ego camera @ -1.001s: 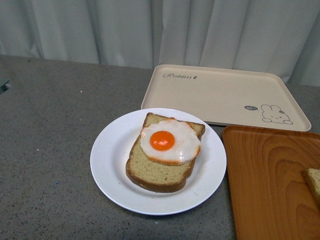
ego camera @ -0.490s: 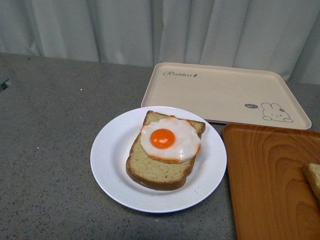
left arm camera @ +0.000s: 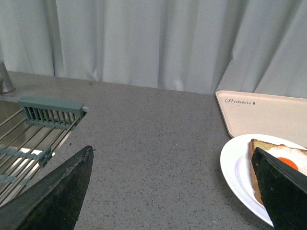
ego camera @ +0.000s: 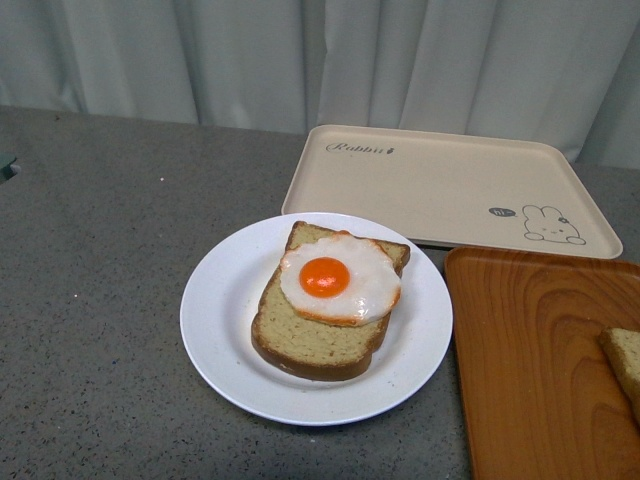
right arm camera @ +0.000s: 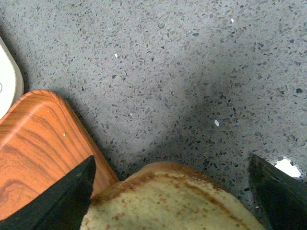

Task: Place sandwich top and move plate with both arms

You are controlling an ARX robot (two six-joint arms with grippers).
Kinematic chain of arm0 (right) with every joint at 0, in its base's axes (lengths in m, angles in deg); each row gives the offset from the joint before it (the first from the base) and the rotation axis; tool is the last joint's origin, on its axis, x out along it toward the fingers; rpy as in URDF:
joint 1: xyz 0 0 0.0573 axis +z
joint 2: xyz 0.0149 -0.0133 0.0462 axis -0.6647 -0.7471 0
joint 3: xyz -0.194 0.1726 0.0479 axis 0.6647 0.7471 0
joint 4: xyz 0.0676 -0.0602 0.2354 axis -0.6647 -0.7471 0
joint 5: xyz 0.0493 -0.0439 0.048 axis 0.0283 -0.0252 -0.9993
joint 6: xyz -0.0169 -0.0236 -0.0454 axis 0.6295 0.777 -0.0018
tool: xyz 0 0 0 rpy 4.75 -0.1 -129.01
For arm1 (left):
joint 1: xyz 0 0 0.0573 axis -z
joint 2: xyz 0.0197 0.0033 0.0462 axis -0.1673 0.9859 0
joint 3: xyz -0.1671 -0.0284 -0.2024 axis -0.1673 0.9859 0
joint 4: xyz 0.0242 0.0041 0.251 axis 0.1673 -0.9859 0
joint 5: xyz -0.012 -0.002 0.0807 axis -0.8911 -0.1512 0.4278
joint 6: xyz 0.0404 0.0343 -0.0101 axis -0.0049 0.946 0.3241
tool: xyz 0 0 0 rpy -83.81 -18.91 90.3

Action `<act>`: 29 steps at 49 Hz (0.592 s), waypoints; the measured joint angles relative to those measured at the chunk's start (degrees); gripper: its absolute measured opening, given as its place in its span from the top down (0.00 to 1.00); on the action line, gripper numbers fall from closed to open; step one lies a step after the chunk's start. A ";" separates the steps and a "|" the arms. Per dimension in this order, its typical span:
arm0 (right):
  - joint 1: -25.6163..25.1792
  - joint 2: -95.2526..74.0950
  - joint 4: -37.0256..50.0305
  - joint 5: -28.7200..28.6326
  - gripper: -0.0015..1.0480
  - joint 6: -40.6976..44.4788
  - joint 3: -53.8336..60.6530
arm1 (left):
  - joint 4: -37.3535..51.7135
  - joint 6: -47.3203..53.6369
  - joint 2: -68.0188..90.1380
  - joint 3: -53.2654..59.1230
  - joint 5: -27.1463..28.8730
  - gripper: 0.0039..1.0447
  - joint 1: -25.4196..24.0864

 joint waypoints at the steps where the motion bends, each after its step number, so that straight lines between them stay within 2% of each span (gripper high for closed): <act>1: 0.00 0.00 0.00 0.00 0.16 0.02 0.04 | 0.00 0.00 0.00 0.00 0.00 0.06 0.00; 6: 0.15 0.00 0.00 -0.02 0.34 0.02 0.20 | 0.00 0.00 0.00 0.00 0.00 0.06 0.00; 11: 0.26 0.00 0.00 -0.07 0.44 0.02 0.20 | 0.00 0.00 0.00 0.00 0.00 0.06 0.00; 19: 0.33 0.39 -0.07 -1.18 0.71 -0.22 0.15 | 0.00 0.00 0.00 0.00 0.00 0.06 0.00; 29: 0.22 3.28 -1.90 -2.58 0.94 -0.57 -0.31 | 0.00 0.00 0.00 0.00 0.00 0.06 0.00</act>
